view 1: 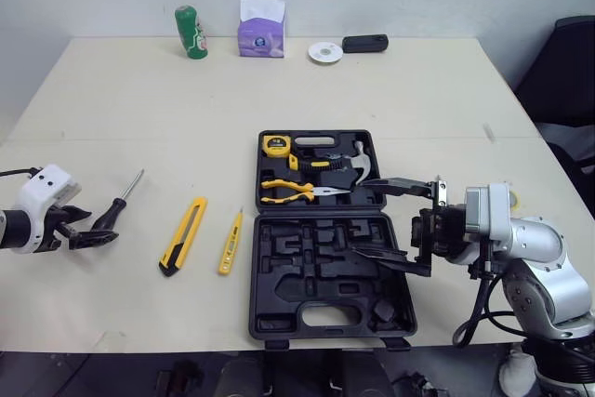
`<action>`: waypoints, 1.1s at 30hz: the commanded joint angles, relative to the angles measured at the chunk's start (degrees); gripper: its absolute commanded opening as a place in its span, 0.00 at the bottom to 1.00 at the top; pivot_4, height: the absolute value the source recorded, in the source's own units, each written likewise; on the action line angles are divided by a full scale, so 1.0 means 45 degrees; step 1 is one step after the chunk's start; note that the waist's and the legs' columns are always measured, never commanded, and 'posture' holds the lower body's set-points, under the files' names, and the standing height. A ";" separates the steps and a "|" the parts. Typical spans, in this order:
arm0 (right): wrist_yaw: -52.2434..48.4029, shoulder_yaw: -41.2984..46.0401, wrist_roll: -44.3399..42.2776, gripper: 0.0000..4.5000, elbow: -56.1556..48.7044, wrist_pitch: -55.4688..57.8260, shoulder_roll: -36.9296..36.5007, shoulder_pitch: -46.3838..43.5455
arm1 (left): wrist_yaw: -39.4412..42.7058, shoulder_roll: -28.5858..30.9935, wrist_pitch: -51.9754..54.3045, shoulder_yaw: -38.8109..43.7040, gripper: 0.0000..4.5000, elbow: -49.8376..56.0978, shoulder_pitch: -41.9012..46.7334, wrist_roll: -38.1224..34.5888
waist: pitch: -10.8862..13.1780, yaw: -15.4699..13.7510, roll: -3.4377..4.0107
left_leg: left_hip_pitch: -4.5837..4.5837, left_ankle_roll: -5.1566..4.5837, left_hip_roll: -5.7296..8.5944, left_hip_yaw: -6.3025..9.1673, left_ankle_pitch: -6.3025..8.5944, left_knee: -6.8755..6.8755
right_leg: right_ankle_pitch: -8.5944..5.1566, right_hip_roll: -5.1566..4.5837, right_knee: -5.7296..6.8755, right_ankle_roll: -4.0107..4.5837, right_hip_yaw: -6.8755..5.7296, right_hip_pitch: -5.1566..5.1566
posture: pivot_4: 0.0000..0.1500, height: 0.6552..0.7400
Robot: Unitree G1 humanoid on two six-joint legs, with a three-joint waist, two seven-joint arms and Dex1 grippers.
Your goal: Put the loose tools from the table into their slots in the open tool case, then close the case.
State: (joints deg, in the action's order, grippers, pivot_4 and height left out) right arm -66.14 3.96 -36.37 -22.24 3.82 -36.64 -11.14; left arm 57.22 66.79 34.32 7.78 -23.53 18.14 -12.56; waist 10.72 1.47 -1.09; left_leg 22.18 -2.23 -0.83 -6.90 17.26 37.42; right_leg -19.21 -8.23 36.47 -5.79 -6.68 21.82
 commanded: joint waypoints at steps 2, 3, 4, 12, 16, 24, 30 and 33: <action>0.0111 0.0251 0.0011 0.99 0.0165 -0.0216 0.0163 -0.0025 | -0.0037 -0.0177 -0.0147 0.0469 0.99 0.0361 -0.0430 -0.0069 | 0.0000 0.0002 0.0000 | 0.0000 0.0000 0.0000 0.0001 0.0000 0.0000 | 0.0000 0.0000 0.0001 0.0000 -0.0001 -0.0001 | 1.00 1.00; 0.0016 0.0250 0.0117 0.99 0.0292 -0.0290 0.0121 -0.0054 | -0.0140 -0.0216 -0.0234 0.0466 0.99 0.0386 -0.0488 0.0011 | -0.0001 0.0002 0.0000 | -0.0001 0.0001 0.0000 0.0002 0.0000 0.0002 | 0.0000 0.0000 0.0005 0.0000 -0.0001 -0.0001 | 1.00 1.00; -0.0035 0.0256 0.0184 0.99 0.0408 -0.0342 0.0109 -0.0096 | -0.0268 -0.0277 -0.0250 0.0476 0.99 0.0372 -0.0480 0.0049 | -0.0001 0.0001 0.0000 | -0.0002 0.0001 0.0000 0.0002 0.0000 0.0002 | 0.0000 -0.0001 0.0004 0.0000 0.0000 -0.0001 | 1.00 1.00; -0.0045 0.0258 0.0139 1.00 0.0834 -0.0333 0.0219 -0.0458 | -0.0585 -0.0785 -0.0550 0.0551 0.53 0.0258 -0.0553 0.0005 | -0.0001 -0.0016 0.0001 | -0.0007 0.0000 0.0000 0.0005 -0.0005 0.0003 | 0.0000 -0.0004 0.0011 0.0000 -0.0003 -0.0005 | 1.00 1.00; -0.0065 0.0416 0.0235 1.00 0.0846 -0.0470 0.0159 -0.0109 | -0.0384 -0.0749 -0.0383 0.1138 0.22 0.0434 -0.1140 -0.0327 | -0.0001 -0.0004 0.0001 | -0.0008 0.0000 0.0000 0.0005 -0.0005 0.0003 | 0.0000 -0.0005 0.0011 0.0001 -0.0003 -0.0005 | 1.00 1.00; -0.0601 0.0875 0.0313 1.00 0.1131 -0.0812 -0.0185 0.0263 | -0.0263 -0.1053 -0.1643 0.2293 0.22 0.0746 -0.0359 -0.1127 | -0.0001 -0.0005 -0.0010 | -0.0005 -0.0001 0.0000 0.0004 -0.0005 0.0003 | 0.0000 -0.0005 0.0007 0.0000 -0.0004 -0.0005 | 1.00 1.00; -0.0898 0.1279 0.0250 1.00 0.1389 -0.0930 -0.0610 0.0335 | 0.0410 -0.1545 -0.2685 0.2642 0.22 0.2555 0.0032 -0.1958 | -0.0001 -0.0111 -0.0029 | -0.0004 -0.0008 0.0008 0.0019 -0.0001 0.0025 | 0.0003 -0.0020 -0.0002 -0.0005 -0.0024 -0.0030 | 1.00 1.00; -0.1058 0.1532 0.0192 1.00 0.1417 -0.0867 -0.0935 0.0611 | 0.0638 -0.1734 -0.2621 0.2601 0.22 0.3835 0.0074 -0.2359 | 0.0000 -0.0118 -0.0028 | -0.0002 -0.0007 0.0007 0.0022 -0.0001 0.0023 | 0.0003 -0.0017 -0.0005 -0.0005 -0.0029 -0.0032 | 1.00 1.00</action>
State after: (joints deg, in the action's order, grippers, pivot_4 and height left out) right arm -70.30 8.38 -34.49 -14.98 0.11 -40.07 -8.81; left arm 59.39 58.51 23.35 17.80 -9.77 17.77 -21.40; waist 10.72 0.94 -1.21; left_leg 22.17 -2.26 -0.80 -6.80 17.26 37.52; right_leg -19.19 -8.30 36.45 -5.81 -6.81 21.67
